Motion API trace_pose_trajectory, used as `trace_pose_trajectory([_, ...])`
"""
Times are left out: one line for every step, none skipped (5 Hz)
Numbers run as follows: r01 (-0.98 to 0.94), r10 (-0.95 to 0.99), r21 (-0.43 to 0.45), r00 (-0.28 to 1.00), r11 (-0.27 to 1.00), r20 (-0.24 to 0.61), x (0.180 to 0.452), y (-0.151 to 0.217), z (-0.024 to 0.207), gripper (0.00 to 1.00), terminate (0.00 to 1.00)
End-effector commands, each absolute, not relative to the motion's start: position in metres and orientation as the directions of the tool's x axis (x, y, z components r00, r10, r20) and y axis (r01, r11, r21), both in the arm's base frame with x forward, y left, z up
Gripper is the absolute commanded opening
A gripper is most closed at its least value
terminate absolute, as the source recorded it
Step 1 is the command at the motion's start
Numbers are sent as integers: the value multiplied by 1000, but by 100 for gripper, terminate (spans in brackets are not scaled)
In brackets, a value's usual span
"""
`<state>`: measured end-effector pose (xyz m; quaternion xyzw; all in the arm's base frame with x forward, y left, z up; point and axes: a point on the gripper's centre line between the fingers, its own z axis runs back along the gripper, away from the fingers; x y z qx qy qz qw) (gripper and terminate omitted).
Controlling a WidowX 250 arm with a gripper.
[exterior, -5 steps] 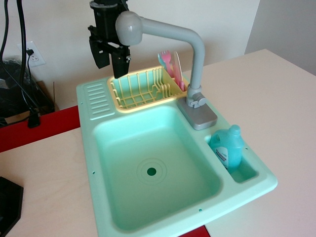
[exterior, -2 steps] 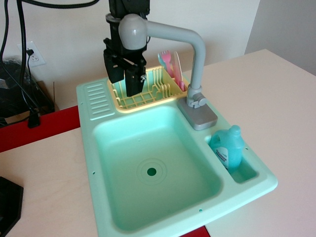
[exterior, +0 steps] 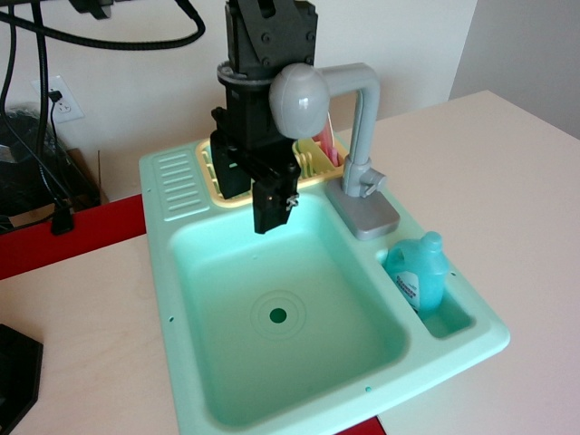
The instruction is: Turn faucet front to right
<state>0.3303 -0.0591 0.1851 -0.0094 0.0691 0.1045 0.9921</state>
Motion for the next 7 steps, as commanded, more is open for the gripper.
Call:
trace_pose_trajectory([-36,32,-51,996,998,-78,319,-143,209,100,0])
trace_pose_trajectory([-78,74,-51,994,996,-75,308,-133,214,100,0])
trace_pose_trajectory([-252,249,-29,966,967,-62,282,-87,217,100,0])
trace_pose_trajectory([-346,347,28,935,938,-70,261,-39,208,100,0])
trace_pose_trajectory([-407,411,58,908,911,-80,239,10,203,100,0])
trace_pose_trajectory([-438,442,70,894,896,-69,222,37,208,100,0])
trace_pose_trajectory([-452,457,74,887,889,-62,201,41,214,100,0])
